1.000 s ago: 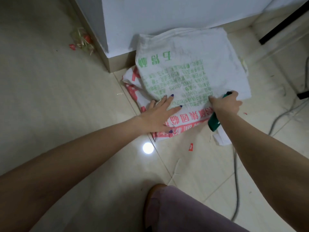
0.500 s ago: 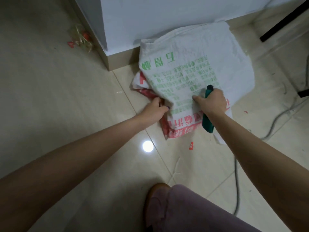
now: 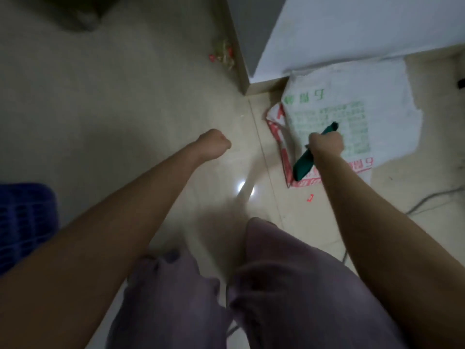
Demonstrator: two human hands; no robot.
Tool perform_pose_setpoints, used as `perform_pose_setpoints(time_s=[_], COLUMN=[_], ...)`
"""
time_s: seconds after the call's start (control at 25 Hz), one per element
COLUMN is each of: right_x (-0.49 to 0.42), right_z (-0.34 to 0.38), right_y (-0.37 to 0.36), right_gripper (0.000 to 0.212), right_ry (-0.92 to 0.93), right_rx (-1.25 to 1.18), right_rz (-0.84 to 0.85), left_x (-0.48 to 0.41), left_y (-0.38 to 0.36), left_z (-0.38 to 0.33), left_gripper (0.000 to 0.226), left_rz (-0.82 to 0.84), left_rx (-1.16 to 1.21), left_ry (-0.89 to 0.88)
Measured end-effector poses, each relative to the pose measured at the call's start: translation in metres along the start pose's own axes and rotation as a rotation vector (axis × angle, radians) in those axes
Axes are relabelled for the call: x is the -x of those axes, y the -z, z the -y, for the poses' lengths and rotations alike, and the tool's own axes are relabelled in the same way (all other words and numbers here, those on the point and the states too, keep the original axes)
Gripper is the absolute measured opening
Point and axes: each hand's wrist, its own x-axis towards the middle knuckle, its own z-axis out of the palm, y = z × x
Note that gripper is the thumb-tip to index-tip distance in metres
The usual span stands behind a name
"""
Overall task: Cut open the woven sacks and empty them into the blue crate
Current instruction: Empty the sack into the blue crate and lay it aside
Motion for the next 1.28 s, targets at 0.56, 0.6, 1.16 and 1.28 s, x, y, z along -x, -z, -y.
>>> perform_pose_setpoints(time_s=[0.56, 0.6, 1.16, 1.28], right_x=[0.397, 0.42, 0.563, 0.572], right_z=[0.163, 0.171, 0.262, 0.293], right_y=[0.199, 0.21, 0.252, 0.242], right_gripper=[0.022, 0.027, 0.014, 0.018], right_ry=[0.075, 0.112, 0.323, 0.446], right_rx=[-0.249, -0.238, -0.116, -0.031], right_rz=[0.497, 0.535, 0.711, 0.758], left_x=[0.397, 0.418, 0.547, 0.541], left_y=[0.179, 0.185, 0.296, 0.32], left_z=[-0.091, -0.094, -0.075, -0.081], left_gripper=[0.02, 0.02, 0.024, 0.026], left_rz=[-0.259, -0.281, -0.724, -0.762], left_rx=[0.477, 0.528, 0.871, 0.871], left_ry=[0.191, 0.189, 0.255, 0.261])
